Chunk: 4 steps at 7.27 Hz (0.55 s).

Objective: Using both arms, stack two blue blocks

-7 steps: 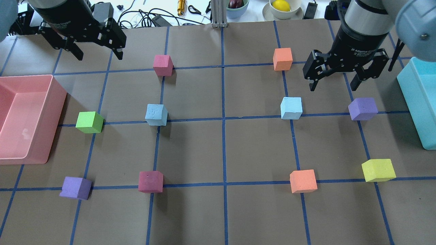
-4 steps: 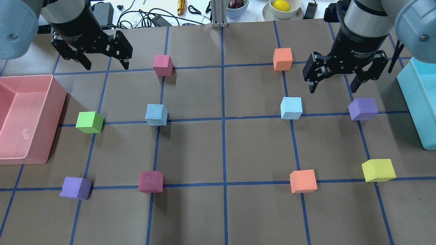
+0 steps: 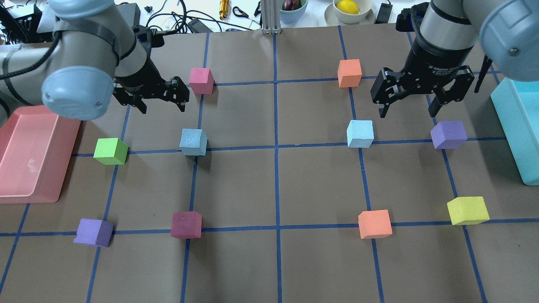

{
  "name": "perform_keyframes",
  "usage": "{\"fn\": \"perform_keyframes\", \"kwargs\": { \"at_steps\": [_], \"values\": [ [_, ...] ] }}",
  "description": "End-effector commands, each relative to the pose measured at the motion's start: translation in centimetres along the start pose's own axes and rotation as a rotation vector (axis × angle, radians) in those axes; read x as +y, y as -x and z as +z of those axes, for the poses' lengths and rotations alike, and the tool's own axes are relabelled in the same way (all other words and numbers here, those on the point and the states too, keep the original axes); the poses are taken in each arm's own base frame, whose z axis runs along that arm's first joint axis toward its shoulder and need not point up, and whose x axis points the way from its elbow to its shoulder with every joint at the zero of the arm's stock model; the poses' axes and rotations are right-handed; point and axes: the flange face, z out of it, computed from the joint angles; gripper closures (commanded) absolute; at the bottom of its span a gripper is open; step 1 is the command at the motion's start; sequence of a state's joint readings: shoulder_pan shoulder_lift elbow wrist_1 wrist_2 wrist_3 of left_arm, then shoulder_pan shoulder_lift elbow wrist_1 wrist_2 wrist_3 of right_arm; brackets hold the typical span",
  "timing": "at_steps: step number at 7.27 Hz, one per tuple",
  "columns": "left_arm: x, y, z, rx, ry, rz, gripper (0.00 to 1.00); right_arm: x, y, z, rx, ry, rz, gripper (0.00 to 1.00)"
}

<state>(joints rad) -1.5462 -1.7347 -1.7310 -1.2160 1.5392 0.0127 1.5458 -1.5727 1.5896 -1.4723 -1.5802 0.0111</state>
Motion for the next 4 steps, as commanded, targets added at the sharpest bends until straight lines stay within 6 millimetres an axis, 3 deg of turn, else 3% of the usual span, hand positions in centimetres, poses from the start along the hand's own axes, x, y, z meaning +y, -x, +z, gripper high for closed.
{"fn": "perform_keyframes", "kwargs": {
  "at_steps": [1, 2, 3, 4],
  "values": [
    [-0.2, -0.3, 4.4, 0.049, 0.061, -0.013, 0.0, -1.8, 0.1, 0.0, -0.012, -0.084, 0.003, 0.0],
    [-0.6, -0.3, 5.6, 0.044, 0.064, -0.011, 0.0, -5.1, 0.2, 2.9, -0.008, -0.098, 0.01, 0.0],
    [-1.2, -0.2, 6.8, 0.044, 0.056, -0.011, 0.0, -8.0, 0.3, 8.8, -0.012, -0.001, 0.014, 0.0],
    [-1.5, -0.2, 7.8, 0.043, 0.07, -0.01, 0.0, -11.1, 0.4, 12.1, -0.015, -0.041, 0.007, 0.0]
  ]
}}
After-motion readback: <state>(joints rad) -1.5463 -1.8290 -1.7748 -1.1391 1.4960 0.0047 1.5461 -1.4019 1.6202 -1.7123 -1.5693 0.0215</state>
